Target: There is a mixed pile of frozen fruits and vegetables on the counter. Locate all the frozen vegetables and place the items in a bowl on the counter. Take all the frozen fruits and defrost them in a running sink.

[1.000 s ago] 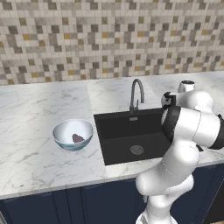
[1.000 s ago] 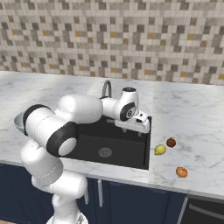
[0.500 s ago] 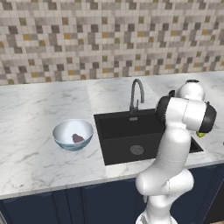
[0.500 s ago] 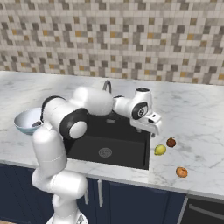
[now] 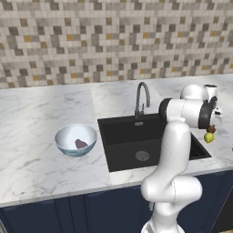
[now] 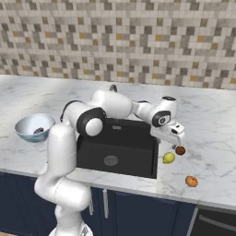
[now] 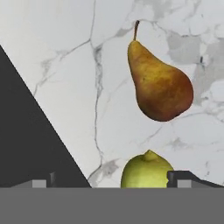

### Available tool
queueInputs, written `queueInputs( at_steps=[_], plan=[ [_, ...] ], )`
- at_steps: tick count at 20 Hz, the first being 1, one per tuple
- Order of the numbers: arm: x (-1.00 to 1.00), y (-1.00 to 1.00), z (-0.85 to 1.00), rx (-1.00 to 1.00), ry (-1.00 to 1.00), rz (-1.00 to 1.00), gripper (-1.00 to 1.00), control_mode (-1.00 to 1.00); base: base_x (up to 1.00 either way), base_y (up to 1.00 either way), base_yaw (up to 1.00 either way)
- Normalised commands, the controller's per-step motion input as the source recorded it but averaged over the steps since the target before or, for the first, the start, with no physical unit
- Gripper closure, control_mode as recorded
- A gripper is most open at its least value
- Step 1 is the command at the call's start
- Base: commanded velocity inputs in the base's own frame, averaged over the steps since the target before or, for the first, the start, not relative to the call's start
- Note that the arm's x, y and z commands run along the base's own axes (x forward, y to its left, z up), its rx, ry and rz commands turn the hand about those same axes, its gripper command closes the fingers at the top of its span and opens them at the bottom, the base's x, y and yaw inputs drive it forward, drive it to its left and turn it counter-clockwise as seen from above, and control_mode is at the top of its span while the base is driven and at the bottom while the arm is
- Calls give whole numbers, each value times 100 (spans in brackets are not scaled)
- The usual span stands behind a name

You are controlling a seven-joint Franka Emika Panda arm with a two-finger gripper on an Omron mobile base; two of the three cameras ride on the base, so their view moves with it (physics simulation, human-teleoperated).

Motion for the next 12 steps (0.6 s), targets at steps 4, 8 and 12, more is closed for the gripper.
queueInputs(
  at_steps=[4,8,12],
  plan=[
    [-60,-14,0,1,0,0,-100,-100,0,0,0],
    [-54,18,-10,0,0,0,-100,-100,0,0,0],
    [-37,40,-22,0,3,-2,-100,-100,0,0,0]
  ],
)
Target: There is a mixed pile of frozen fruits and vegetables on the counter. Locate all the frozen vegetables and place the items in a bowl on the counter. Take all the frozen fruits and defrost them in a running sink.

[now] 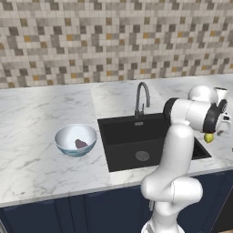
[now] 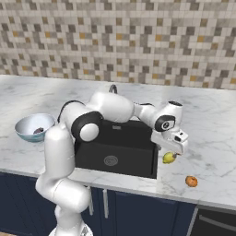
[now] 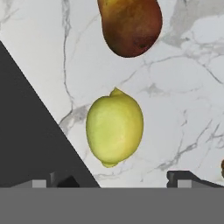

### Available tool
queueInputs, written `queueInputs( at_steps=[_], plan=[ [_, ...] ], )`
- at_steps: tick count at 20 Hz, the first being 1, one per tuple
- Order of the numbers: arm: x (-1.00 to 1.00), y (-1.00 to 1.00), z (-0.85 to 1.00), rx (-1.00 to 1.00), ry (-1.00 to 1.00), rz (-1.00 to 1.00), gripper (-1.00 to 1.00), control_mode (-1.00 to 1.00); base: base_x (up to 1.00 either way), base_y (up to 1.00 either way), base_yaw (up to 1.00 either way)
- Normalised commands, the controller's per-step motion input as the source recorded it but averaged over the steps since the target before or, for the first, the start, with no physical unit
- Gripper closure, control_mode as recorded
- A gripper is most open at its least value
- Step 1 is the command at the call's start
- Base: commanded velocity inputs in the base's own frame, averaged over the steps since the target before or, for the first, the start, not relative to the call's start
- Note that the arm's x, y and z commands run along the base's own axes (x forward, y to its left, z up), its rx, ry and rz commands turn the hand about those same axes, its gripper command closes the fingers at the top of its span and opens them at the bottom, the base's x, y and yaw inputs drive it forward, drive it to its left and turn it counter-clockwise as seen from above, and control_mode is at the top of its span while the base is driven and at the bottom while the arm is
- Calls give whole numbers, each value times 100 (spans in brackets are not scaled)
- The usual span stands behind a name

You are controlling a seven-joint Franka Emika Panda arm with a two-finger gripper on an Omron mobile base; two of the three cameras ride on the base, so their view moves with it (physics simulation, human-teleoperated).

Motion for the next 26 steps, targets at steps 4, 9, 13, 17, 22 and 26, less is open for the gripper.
queueInputs(
  at_steps=[4,9,13,17,22,26],
  plan=[
    [14,-2,-8,0,-2,0,-100,-100,0,0,0],
    [17,-35,-6,0,0,0,-100,-100,0,0,0],
    [12,-12,-21,0,11,-4,-100,-100,0,0,0],
    [0,12,-37,0,10,-8,-100,-100,0,0,0],
    [0,2,-21,2,3,-2,100,-100,0,0,0],
    [-2,4,-3,0,1,-5,100,-100,0,0,0]
  ],
)
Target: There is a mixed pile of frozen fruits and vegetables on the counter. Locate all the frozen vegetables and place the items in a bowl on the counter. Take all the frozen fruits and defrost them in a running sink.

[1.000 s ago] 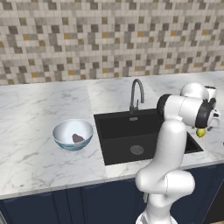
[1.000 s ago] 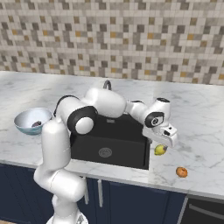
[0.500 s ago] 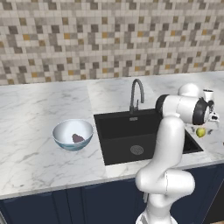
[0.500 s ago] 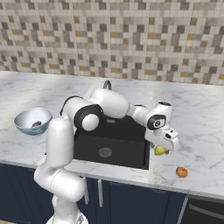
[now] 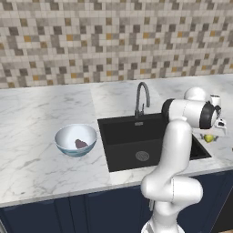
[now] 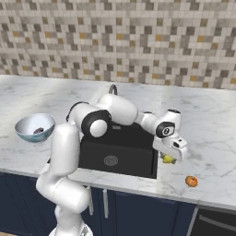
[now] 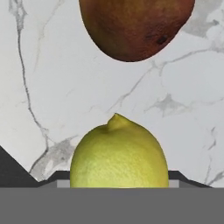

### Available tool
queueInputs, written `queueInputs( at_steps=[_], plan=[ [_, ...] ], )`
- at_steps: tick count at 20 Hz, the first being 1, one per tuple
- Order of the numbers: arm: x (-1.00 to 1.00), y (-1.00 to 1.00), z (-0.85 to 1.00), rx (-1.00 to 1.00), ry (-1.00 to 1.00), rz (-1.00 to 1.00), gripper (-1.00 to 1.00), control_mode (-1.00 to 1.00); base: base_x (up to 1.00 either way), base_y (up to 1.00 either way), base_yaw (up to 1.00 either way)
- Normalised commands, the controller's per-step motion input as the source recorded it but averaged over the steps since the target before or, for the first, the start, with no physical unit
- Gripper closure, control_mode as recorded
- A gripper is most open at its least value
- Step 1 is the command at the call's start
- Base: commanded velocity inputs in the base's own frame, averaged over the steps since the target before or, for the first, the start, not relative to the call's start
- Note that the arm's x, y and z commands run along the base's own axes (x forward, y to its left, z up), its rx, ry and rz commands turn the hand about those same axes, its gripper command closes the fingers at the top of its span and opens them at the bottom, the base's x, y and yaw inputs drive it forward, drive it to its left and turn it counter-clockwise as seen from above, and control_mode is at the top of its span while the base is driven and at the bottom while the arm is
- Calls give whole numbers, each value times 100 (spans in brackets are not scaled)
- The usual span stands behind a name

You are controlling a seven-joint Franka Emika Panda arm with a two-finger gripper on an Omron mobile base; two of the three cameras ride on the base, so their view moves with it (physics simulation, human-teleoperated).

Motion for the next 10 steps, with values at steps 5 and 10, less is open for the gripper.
queueInputs(
  at_steps=[5,10],
  plan=[
    [-23,36,62,-3,0,1,100,-100,0,0,0],
    [-38,76,53,3,-3,7,100,-100,0,0,0]
  ],
)
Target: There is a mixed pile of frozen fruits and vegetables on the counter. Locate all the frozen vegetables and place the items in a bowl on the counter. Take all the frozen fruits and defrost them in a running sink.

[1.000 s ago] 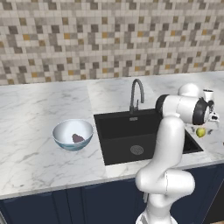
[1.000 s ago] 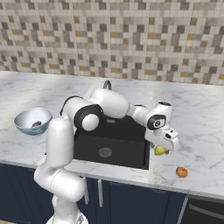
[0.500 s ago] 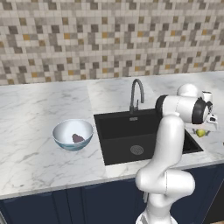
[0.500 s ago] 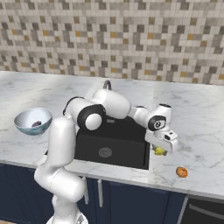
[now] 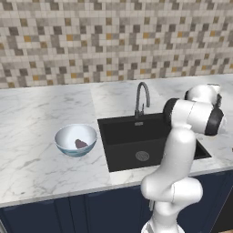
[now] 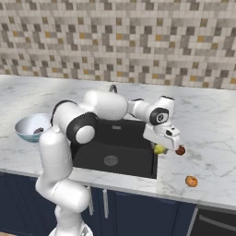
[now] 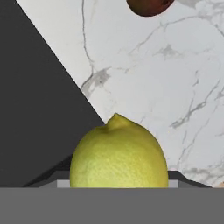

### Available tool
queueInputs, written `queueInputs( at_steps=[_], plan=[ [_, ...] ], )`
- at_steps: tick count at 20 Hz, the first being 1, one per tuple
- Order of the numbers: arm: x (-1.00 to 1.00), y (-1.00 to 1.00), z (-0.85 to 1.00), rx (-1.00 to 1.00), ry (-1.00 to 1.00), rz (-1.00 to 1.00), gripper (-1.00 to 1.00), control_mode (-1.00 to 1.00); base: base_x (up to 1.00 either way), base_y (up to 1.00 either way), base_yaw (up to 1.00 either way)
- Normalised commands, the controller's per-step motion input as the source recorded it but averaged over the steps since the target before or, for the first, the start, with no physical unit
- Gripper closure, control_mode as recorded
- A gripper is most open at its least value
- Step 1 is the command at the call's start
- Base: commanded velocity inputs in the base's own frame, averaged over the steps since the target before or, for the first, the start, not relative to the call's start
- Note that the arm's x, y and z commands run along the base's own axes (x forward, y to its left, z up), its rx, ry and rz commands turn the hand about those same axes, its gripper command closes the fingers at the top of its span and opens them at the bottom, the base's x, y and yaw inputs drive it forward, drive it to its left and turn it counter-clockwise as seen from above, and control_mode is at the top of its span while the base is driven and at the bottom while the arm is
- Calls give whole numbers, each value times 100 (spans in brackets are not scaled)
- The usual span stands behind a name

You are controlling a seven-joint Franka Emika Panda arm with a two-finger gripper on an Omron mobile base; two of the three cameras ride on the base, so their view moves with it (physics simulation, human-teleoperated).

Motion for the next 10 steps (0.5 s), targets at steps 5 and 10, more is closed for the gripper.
queueInputs(
  at_steps=[5,10],
  plan=[
    [-22,91,1,-2,0,1,100,-100,0,0,0],
    [-4,89,0,-6,1,1,100,-100,0,0,0]
  ],
)
